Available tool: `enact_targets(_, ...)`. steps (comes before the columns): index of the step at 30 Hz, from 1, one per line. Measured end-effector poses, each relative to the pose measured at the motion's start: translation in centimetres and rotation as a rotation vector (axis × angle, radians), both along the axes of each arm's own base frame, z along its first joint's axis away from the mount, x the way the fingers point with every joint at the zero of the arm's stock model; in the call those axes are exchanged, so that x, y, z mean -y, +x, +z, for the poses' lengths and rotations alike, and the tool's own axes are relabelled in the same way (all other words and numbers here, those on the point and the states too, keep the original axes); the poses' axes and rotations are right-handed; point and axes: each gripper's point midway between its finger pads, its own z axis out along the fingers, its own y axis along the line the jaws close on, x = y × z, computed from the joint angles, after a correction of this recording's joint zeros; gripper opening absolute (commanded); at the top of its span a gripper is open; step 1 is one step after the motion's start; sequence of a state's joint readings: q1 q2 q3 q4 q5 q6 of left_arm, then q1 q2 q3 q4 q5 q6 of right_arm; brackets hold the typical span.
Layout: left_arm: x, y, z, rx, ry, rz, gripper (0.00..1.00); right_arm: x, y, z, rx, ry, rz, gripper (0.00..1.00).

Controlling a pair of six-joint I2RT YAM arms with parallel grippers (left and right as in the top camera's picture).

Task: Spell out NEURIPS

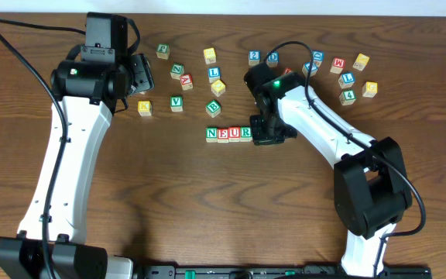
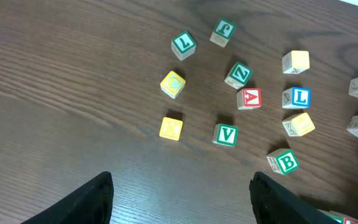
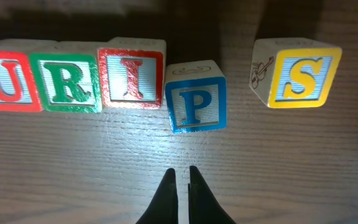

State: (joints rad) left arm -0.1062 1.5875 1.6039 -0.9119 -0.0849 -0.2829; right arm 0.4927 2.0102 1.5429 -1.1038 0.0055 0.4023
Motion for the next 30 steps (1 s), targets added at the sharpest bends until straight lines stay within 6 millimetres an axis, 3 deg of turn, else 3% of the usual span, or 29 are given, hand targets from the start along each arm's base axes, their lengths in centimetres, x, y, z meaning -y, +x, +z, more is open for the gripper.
enact_targets(21,0.0,0.0,0.0,0.000,0.000,0.000,0.69,1.0,-1.3,-3.5,-0.014,-0.020,-0.001,0.04)
enact_targets(30,0.0,0.0,0.0,0.000,0.000,0.000,0.69,0.4,-0.1,-3.6,0.040,0.001,-0.001,0.05)
